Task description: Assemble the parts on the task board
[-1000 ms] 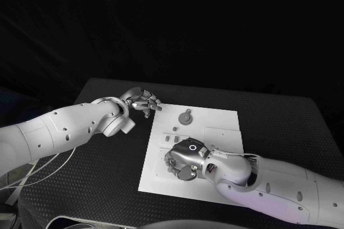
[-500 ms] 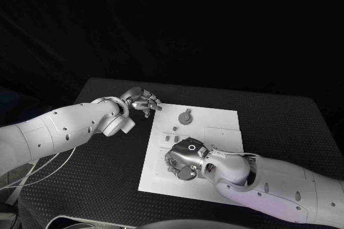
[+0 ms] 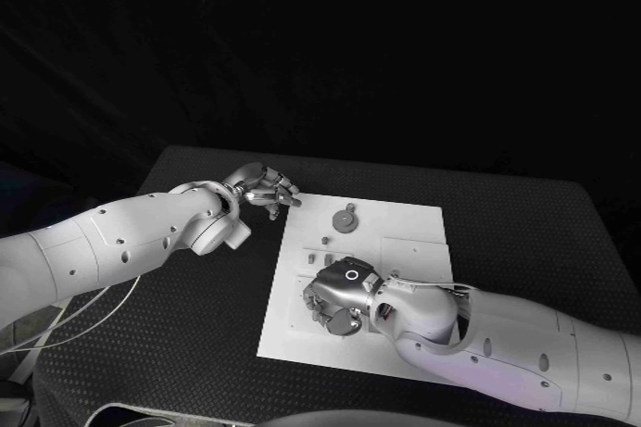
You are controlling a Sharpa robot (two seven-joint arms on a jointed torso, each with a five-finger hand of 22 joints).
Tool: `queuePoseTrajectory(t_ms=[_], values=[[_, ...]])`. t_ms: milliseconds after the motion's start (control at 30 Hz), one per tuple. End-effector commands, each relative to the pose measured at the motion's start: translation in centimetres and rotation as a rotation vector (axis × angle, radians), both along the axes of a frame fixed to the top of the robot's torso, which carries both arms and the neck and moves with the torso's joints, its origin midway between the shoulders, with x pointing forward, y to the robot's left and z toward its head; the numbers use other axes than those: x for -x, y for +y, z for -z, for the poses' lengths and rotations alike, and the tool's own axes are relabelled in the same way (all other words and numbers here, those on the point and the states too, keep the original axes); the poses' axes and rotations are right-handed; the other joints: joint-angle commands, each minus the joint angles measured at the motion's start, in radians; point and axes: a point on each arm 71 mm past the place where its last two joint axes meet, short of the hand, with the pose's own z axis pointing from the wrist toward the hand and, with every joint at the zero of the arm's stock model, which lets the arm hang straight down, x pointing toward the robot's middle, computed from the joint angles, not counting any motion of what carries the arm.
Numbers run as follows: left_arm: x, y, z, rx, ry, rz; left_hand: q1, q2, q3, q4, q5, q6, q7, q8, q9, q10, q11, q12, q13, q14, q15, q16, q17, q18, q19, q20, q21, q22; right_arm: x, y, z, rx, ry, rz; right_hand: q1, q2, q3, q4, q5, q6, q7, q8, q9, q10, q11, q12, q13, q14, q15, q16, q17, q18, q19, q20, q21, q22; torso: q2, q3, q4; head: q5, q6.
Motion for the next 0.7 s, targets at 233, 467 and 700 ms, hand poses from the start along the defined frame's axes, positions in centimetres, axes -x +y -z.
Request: queuePoseTrajectory(t_ms=[233, 467, 700], values=[[0.0, -0.2, -0.1, 0.003, 0.000, 0.014, -0.006, 0.004, -0.005, 0.002, -0.004, -0.001, 0.004, 0.007, -0.001, -0.015, 0.006, 0.006, 0.001, 0.008, -0.001, -0.005, 0.001, 0.080, 0.007, -0.002, -0.005, 0.001, 0.1, -0.1, 0.3, -0.026, 0.059, -0.002, -0.069, -0.101, -0.027, 0.043, 0.003, -0.103, 0.049, -0.063, 0.010, -0.073, 0.028, -0.056, -0.004, -0.007, 0.018, 0.007, -0.003, 0.041, -0.001, 0.000, 0.007, 0.022, 0.000, -0.0001, -0.0003, 0.000, -0.001], [0.0, -0.1, 0.0, 0.001, 0.004, 0.011, -0.006, 0.004, -0.005, 0.003, -0.004, -0.001, 0.005, 0.007, -0.002, -0.015, 0.006, 0.006, 0.001, 0.008, -0.001, -0.005, 0.001, 0.080, 0.007, -0.002, -0.006, 0.002, -0.2, -0.7, 0.1, -0.081, 0.063, 0.018, -0.135, -0.202, -0.027, 0.134, 0.002, -0.223, 0.097, -0.130, -0.023, -0.206, 0.077, -0.081, -0.043, -0.012, 0.065, 0.016, -0.003, 0.041, -0.002, -0.001, 0.008, 0.021, 0.000, 0.0006, -0.0006, 0.000, -0.001], [0.0, 0.0, 0.0, 0.000, 0.003, 0.010, -0.006, 0.004, -0.005, 0.003, -0.004, -0.002, 0.005, 0.007, -0.002, -0.015, 0.006, 0.006, 0.001, 0.008, -0.001, -0.005, 0.001, 0.080, 0.007, -0.002, -0.006, 0.002, -0.1, -1.5, -0.5, -0.136, 0.041, 0.033, -0.141, -0.212, -0.028, 0.158, 0.001, -0.244, 0.108, -0.136, -0.028, -0.238, 0.087, -0.078, -0.058, -0.016, 0.075, 0.023, -0.003, 0.041, -0.003, -0.005, 0.010, 0.022, 0.000, 0.0018, -0.0015, -0.007, 0.006]])
